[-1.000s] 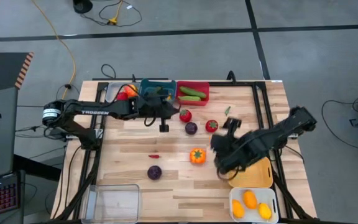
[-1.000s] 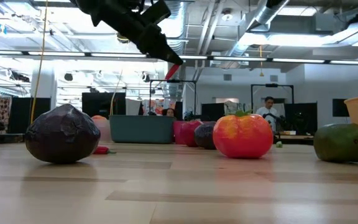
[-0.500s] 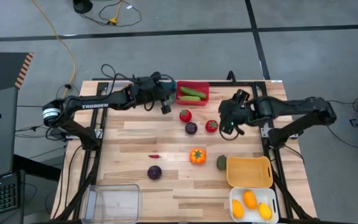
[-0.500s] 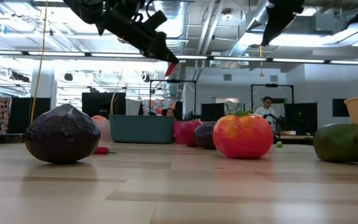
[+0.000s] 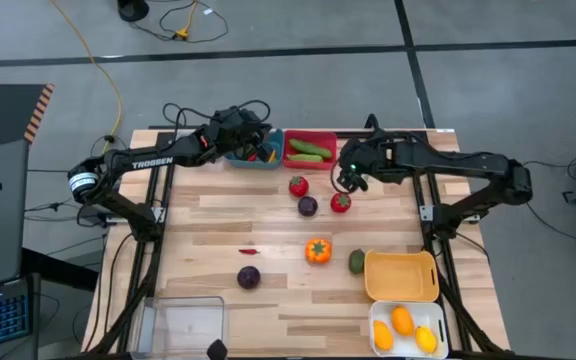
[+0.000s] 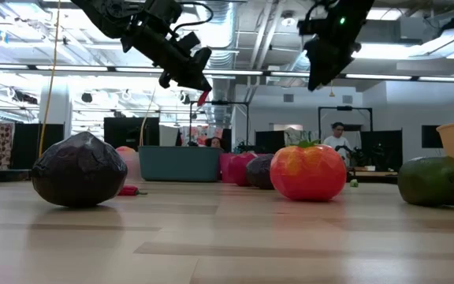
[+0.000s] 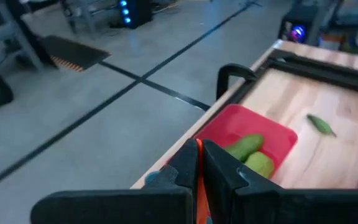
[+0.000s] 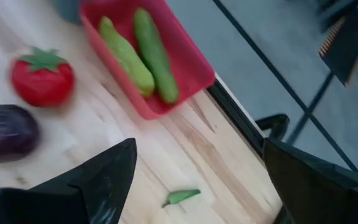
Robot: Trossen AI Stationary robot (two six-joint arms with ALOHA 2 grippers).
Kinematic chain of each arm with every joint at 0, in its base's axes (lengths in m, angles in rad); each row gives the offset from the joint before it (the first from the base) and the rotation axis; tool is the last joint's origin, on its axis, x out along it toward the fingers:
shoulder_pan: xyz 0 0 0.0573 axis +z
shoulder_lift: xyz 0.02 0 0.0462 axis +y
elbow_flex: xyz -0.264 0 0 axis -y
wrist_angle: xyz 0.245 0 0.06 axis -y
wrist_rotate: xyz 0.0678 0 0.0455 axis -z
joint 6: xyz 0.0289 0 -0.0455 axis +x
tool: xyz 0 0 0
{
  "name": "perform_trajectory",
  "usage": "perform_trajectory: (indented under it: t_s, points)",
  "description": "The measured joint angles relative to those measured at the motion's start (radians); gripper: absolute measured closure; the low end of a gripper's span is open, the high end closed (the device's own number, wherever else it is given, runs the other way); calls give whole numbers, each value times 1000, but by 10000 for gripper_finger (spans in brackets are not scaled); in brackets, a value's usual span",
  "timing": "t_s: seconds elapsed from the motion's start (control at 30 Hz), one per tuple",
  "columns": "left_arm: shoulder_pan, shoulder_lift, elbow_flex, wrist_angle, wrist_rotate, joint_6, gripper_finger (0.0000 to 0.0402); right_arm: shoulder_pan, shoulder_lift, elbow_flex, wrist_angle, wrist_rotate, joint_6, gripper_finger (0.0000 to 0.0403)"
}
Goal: Sort produce into baskets
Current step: Put the orange chili pepper into the blue bin, then put the green chili pepper into the blue bin
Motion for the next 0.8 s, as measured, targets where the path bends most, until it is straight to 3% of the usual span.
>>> perform_trajectory:
  t_s: [0.37,0.6,0.8]
  points:
    - [45,0,0,-88,-53,-63,389,-114,115,0,2,-1,-5,29]
    - [61,0,0,-110,-53,-51,331,-182,134,0,10,-8,1,29]
    - [62,0,0,-113,-53,-48,282,-279,132,0,6,-50,140,29]
